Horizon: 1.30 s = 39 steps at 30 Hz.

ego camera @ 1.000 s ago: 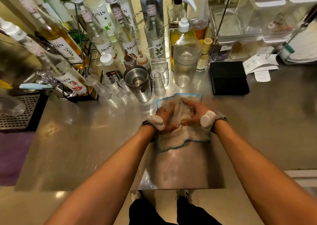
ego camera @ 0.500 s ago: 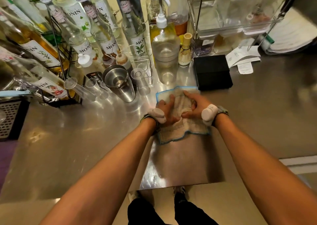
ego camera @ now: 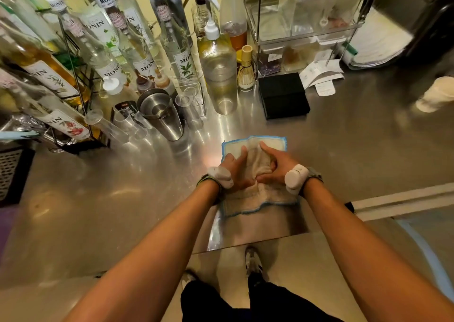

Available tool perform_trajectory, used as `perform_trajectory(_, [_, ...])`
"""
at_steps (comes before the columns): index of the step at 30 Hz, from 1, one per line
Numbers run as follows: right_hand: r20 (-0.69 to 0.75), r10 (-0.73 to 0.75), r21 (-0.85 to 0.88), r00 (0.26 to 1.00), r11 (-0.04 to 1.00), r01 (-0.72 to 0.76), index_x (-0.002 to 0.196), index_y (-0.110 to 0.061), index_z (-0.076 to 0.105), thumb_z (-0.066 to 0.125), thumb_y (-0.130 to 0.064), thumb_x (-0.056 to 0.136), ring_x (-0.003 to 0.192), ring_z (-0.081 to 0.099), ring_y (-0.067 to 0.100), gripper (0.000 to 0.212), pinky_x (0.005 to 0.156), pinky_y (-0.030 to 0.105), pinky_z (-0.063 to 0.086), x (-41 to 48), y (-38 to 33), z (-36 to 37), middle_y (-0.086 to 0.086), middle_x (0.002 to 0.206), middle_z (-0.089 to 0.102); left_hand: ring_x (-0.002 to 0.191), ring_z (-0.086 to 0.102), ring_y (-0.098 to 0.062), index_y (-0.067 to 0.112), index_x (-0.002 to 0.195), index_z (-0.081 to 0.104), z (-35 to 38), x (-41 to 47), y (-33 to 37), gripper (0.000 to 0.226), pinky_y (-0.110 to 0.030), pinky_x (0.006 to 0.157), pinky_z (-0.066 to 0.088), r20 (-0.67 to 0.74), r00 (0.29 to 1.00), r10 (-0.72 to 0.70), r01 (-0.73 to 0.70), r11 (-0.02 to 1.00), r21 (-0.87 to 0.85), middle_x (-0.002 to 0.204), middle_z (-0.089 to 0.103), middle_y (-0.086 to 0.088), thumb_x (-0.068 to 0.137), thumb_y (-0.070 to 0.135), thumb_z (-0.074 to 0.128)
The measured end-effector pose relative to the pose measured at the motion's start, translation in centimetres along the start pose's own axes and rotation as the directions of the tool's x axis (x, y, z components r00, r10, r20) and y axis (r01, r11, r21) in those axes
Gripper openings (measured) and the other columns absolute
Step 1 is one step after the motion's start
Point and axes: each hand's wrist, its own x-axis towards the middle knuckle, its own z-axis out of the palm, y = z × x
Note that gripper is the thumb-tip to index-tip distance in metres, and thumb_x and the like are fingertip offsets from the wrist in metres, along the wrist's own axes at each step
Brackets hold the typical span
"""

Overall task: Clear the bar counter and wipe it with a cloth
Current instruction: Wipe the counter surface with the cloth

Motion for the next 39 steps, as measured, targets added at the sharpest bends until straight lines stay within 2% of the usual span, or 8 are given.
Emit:
perform_trajectory(2, [-0.005,-0.004,-0.033,1.000,0.999,0.004,0.157,-0.034,0.021,0.088,-0.037,0.068,0.119,0.054,0.020,0.112,0.099,0.028,0.047,-0.7,0.1,0.4,0.000,0.132,0.054,0.118,0.047,-0.038,0.023,0.153,-0.005,0.8,-0.8,0.1,0.107,-0.042,0.098,0.044,-0.013,1.000,0.014,-0.014,1.000,-0.014,0.125,0.042,-0.020,0.080,0.054,0.066])
perform_trajectory(5, [0.013,-0.010,-0.029,1.000,1.000,0.010,0.157,-0.034,0.020,0.090,-0.035,0.065,0.139,0.045,0.027,0.115,0.113,0.037,0.042,-1.9,-0.1,1.4,0.007,0.155,0.042,0.123,0.045,-0.037,0.026,0.154,-0.007,1.9,-2.4,-0.1,0.108,-0.044,0.102,0.044,-0.006,1.000,0.017,-0.017,0.999,-0.049,0.131,0.040,-0.020,0.080,0.054,0.066])
perform_trajectory(19, [0.131,-0.056,-0.019,0.990,0.998,0.059,0.157,-0.033,0.018,0.089,-0.031,0.067,0.144,0.036,0.026,0.115,0.116,0.038,0.039,-2.5,-1.5,3.7,0.003,0.160,0.032,0.127,0.045,-0.034,0.027,0.154,-0.009,2.7,-6.0,-1.0,0.106,-0.040,0.103,0.043,-0.006,1.000,0.023,-0.023,0.991,-0.129,0.138,0.038,-0.017,0.083,0.048,0.067])
perform_trajectory(21, [0.118,-0.052,-0.021,0.992,0.998,0.055,0.157,-0.035,0.021,0.089,-0.034,0.067,0.136,0.044,0.023,0.113,0.111,0.036,0.043,-1.9,-1.5,3.5,0.002,0.154,0.041,0.126,0.045,-0.034,0.028,0.154,-0.008,2.4,-5.6,-1.3,0.105,-0.040,0.103,0.043,-0.010,1.000,0.012,-0.013,0.989,-0.144,0.137,0.038,-0.016,0.083,0.048,0.067])
perform_trajectory(23, [0.103,-0.053,-0.042,0.993,0.997,0.058,0.156,-0.037,0.022,0.089,-0.038,0.066,0.109,0.053,0.015,0.112,0.093,0.026,0.047,-1.2,-1.6,3.1,-0.004,0.127,0.053,0.128,0.043,-0.033,0.029,0.155,-0.006,2.0,-5.2,-1.7,0.104,-0.039,0.105,0.042,-0.026,1.000,-0.007,0.003,0.988,-0.155,0.137,0.037,-0.016,0.083,0.048,0.067])
perform_trajectory(28, [0.076,-0.058,-0.033,0.995,0.998,0.060,0.154,-0.035,0.032,0.094,-0.029,0.060,0.063,0.056,-0.010,0.112,0.063,0.004,0.040,1.0,-1.5,0.6,-0.024,0.073,0.045,0.130,0.042,-0.035,0.029,0.154,-0.006,0.7,-3.4,-2.1,0.104,-0.035,0.104,0.040,-0.069,0.996,-0.048,0.036,0.986,-0.165,0.137,0.037,-0.017,0.082,0.053,0.066])
perform_trajectory(33, [0.053,-0.052,-0.039,0.997,0.998,0.054,0.152,-0.036,0.036,0.094,-0.032,0.059,0.069,0.045,-0.009,0.110,0.068,0.007,0.036,2.6,-0.3,-1.7,-0.026,0.075,0.042,0.133,0.039,-0.036,0.029,0.153,-0.011,0.1,-0.6,-1.5,0.106,-0.041,0.105,0.042,-0.062,0.995,-0.078,0.068,0.987,-0.149,0.144,0.034,-0.018,0.081,0.059,0.063])
perform_trajectory(39, [0.020,-0.033,-0.023,0.999,0.999,0.034,0.150,-0.042,0.037,0.094,-0.038,0.057,0.067,0.051,-0.010,0.109,0.062,0.003,0.041,4.1,1.2,-4.1,-0.025,0.076,0.047,0.131,0.041,-0.037,0.028,0.151,-0.010,-0.5,2.8,-0.3,0.106,-0.043,0.104,0.043,-0.058,0.995,-0.076,0.070,0.992,-0.102,0.144,0.034,-0.020,0.080,0.061,0.062])
